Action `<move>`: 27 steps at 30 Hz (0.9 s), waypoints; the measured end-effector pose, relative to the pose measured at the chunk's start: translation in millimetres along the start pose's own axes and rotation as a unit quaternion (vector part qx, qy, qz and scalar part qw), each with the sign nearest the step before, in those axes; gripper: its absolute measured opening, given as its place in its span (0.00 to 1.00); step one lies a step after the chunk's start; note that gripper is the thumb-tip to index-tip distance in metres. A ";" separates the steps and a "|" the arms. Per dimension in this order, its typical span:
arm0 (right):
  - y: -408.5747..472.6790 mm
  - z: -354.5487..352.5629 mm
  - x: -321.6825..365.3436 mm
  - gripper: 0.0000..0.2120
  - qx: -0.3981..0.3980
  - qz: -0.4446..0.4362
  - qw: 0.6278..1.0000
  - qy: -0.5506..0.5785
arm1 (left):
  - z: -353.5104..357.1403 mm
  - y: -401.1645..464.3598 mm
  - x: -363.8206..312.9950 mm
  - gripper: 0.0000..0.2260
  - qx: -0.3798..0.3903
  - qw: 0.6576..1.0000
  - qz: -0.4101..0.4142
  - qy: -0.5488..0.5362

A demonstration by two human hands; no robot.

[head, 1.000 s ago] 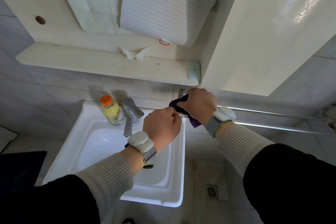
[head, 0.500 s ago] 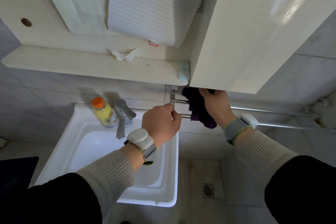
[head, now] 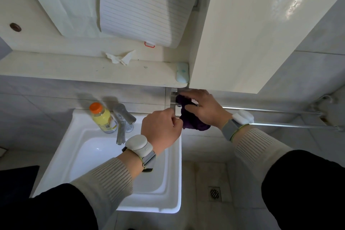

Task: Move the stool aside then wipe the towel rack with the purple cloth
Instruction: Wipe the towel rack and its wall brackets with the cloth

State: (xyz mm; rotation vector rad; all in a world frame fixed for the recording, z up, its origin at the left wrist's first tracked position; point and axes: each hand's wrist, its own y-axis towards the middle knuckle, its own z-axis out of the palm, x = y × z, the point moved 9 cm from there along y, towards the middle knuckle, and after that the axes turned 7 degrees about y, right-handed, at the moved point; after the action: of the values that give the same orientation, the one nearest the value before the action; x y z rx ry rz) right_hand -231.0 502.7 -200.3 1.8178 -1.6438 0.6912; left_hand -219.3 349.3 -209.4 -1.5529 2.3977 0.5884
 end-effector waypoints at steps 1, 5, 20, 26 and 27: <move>1.8 1.7 -3.5 0.21 0.009 0.018 0.999 0.040 | -0.5 -0.6 0.0 0.09 -0.002 1.000 0.002 -0.001; 10.0 13.8 -14.6 0.20 0.040 0.048 0.998 -0.024 | 1.7 -0.5 0.2 0.10 0.003 1.000 0.005 0.006; 49.8 39.2 -25.3 0.11 0.065 0.043 0.967 -0.241 | 10.5 6.8 -16.7 0.08 0.000 0.999 0.040 0.027; 46.9 38.9 -27.0 0.09 0.065 0.026 0.967 -0.243 | 15.5 28.3 -30.0 0.11 -0.024 0.990 0.104 0.089; 47.0 40.9 -29.5 0.08 0.080 0.028 0.968 -0.235 | 16.5 32.3 -34.8 0.11 -0.028 0.988 0.121 0.096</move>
State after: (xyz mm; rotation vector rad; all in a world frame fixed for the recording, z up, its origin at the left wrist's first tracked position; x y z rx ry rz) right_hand -281.1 490.4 -246.0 2.1820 -1.9920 0.4453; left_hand -234.7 396.7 -203.7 -1.4076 2.7629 0.5782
